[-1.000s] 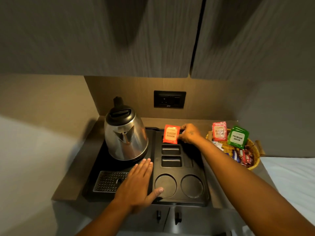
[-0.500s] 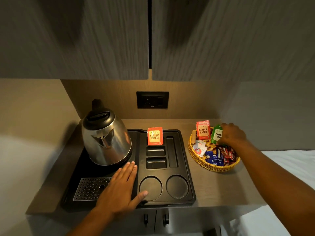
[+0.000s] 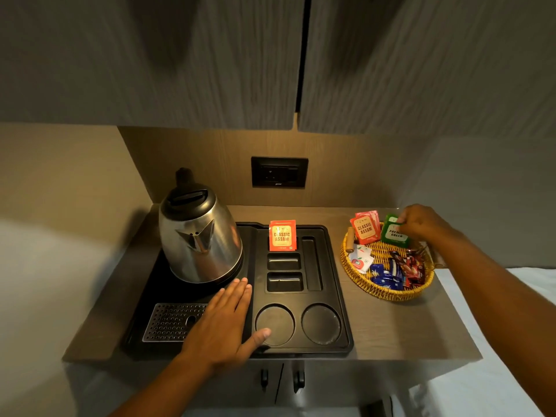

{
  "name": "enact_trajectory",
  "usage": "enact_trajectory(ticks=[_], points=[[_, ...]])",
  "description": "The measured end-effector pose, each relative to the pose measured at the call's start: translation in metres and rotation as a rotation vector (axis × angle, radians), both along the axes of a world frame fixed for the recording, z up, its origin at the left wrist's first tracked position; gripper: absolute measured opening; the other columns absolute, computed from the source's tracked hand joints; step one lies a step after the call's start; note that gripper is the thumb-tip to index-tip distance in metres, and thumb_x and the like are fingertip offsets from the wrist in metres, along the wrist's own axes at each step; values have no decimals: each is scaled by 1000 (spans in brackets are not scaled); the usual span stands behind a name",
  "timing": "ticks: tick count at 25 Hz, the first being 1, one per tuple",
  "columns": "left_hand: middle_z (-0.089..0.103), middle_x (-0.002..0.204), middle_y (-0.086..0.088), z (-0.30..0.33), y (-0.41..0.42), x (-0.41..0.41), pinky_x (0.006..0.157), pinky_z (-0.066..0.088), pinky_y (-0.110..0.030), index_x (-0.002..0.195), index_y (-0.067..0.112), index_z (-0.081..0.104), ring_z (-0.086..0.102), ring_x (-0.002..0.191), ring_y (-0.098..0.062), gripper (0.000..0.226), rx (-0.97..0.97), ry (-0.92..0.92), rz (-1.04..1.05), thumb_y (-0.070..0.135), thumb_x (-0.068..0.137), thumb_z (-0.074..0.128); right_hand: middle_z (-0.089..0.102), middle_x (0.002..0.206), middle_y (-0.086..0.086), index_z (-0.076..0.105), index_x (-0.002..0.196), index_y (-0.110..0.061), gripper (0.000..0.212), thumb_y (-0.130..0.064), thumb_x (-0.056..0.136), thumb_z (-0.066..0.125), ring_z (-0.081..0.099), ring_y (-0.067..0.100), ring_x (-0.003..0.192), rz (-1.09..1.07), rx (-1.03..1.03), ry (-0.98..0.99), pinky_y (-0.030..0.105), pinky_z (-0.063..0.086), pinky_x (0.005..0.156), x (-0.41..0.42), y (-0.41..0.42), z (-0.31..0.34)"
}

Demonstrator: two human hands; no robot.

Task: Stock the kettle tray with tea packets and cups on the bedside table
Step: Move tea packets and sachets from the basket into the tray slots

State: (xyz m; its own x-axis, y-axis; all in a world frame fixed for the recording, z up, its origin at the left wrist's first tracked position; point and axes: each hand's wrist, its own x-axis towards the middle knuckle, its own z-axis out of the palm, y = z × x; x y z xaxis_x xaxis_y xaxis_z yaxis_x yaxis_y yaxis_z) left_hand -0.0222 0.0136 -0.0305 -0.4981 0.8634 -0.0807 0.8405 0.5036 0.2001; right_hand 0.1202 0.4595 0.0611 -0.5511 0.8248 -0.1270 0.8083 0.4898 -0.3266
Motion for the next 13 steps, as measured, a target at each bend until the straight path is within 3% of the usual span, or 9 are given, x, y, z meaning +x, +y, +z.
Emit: enact_trajectory(ticks=[2,4,6,9,13], points=[[-16,162,3,1,-1,0,120,-9,-36,150,23,-15,-22,146,-11,95,3,-4,-4,86,81,3,67,89,10,61,80,-16,8,-15,82,69,64,23,77,23,6,6,38,53,66,-7,-4,22],[-14,162,3,1,-1,0,121,-7,-37,152,22,-11,-21,146,-11,96,11,1,-12,85,82,5,67,80,5,59,74,-24,15,-15,83,67,61,15,66,98,45,38,31,46,55,-19,-20,47],[-13,162,2,1,-2,0,122,-4,-39,154,20,-9,-20,147,-12,96,14,-1,-16,85,84,6,64,78,-2,57,74,-30,22,-13,83,67,61,10,67,273,-12,102,26,42,53,-42,-59,61],[-11,163,1,1,-2,1,122,-4,-39,154,20,-6,-18,147,-13,97,25,-11,-16,85,84,8,61,88,-7,56,82,-31,20,-15,83,68,59,10,80,516,-149,89,21,43,62,-85,-132,47],[-9,163,1,0,-2,0,122,-3,-39,155,19,-4,-18,147,-12,97,25,-5,-16,84,84,8,67,108,5,63,97,-17,11,-20,87,65,62,21,102,610,-184,-36,37,52,85,-130,-182,5]])
